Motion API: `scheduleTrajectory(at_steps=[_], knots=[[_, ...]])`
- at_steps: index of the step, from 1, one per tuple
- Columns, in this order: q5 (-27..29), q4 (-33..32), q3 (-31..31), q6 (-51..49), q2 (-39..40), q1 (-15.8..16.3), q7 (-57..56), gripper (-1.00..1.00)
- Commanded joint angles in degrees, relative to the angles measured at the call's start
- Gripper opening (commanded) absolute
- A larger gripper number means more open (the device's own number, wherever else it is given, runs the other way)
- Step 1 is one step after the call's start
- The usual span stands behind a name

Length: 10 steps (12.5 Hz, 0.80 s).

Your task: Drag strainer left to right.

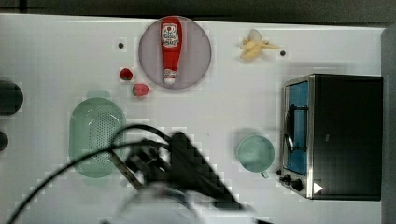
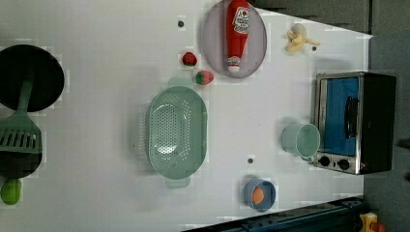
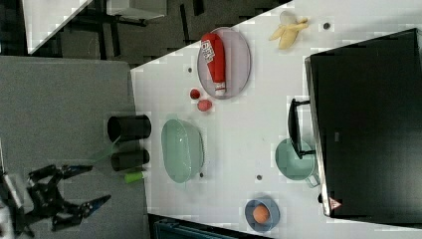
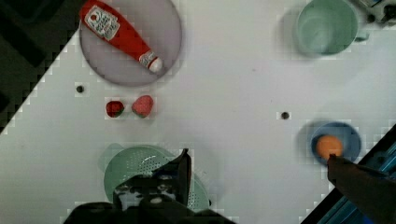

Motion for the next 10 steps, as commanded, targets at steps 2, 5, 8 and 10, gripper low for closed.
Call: scheduleTrajectory(at_steps=[2, 5, 8, 10], knots=[[0.2, -3.0, 13.0, 7.3, 11.2, 2.9, 21.8, 1.0], [0.0, -3.4, 21.3, 16.6, 19.5, 3.0, 38.4, 1.0], [-1.7, -4.1, 26.4, 26.0, 28.7, 3.1, 53.6, 1.0], [-5.4, -4.6, 27.4, 30.2, 34.7, 3.3, 60.3, 1.0]])
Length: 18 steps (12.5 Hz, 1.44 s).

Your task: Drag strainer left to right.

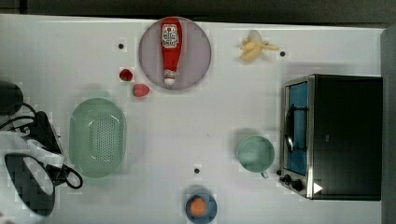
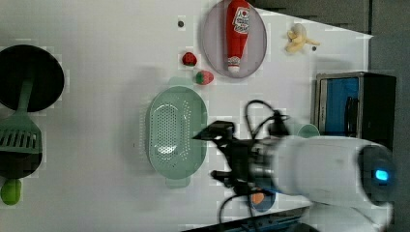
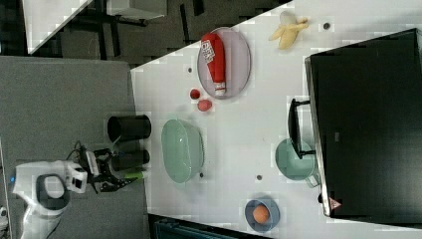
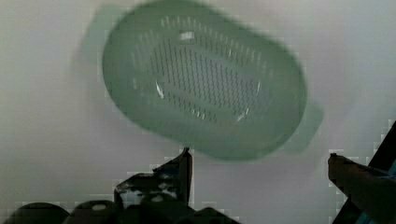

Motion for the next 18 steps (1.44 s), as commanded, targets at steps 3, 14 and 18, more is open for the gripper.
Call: scheduleTrajectory(at_steps=[3, 14, 18], knots=[[-9.6, -0.9, -1.6, 9.7, 10.6, -0.6, 18.9, 1.0], [-15.6, -0.9, -13.3, 27.0, 26.8, 7.0, 23.4, 1.0], [-15.6, -1.7, -15.2, 27.4, 26.5, 6.9, 23.4, 1.0]])
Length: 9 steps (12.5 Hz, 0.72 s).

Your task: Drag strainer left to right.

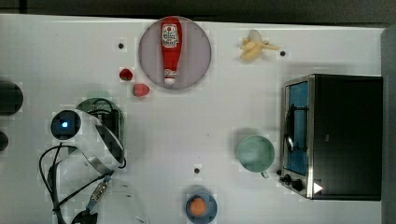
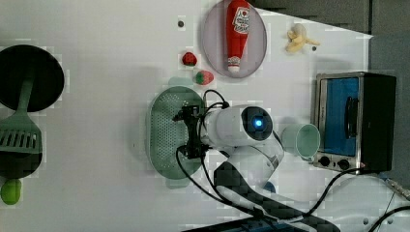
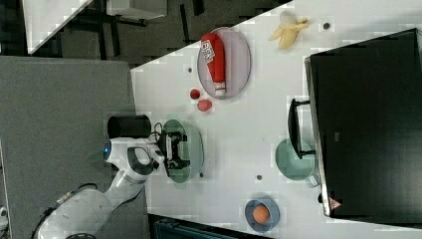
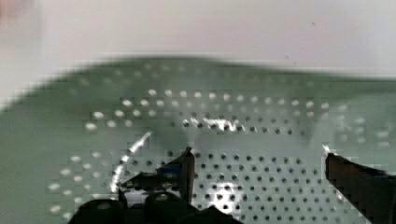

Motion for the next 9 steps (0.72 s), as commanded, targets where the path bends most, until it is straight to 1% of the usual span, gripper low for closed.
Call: scheduleTrajectory(at_steps=[1, 4, 9], knots=[[-0.1, 1.9, -0.6, 1.6, -1.1, -0.2, 1.8, 1.0], [0.0, 1.2, -1.4, 1.8, -1.2, -1.0, 1.8, 1.0], [-0.1, -0.4, -1.4, 1.7, -2.3, -4.1, 0.9, 1.0]])
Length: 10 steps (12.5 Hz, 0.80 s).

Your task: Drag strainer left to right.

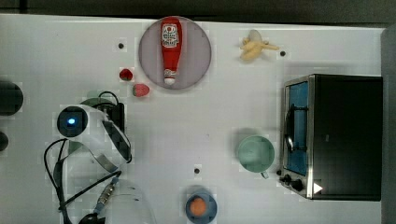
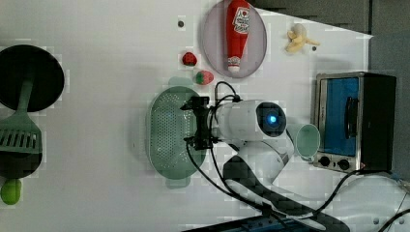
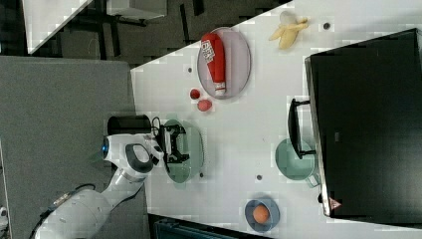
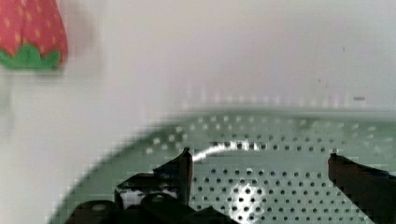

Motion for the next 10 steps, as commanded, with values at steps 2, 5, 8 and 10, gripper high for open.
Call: scheduleTrajectory(at_steps=[2, 5, 8, 10], knots=[[0.2, -1.5, -0.4, -0.4, -1.5, -3.9, -0.7, 1.0], [0.2, -4.3, -0.4, -0.3, -3.6, -6.6, -6.2, 1.0], [0.2, -6.0, -0.6, 0.3, -4.9, -9.8, -10.1, 1.0], [0.2, -6.5, -1.1, 0.4, -5.2, -11.5, -11.0, 1.0]])
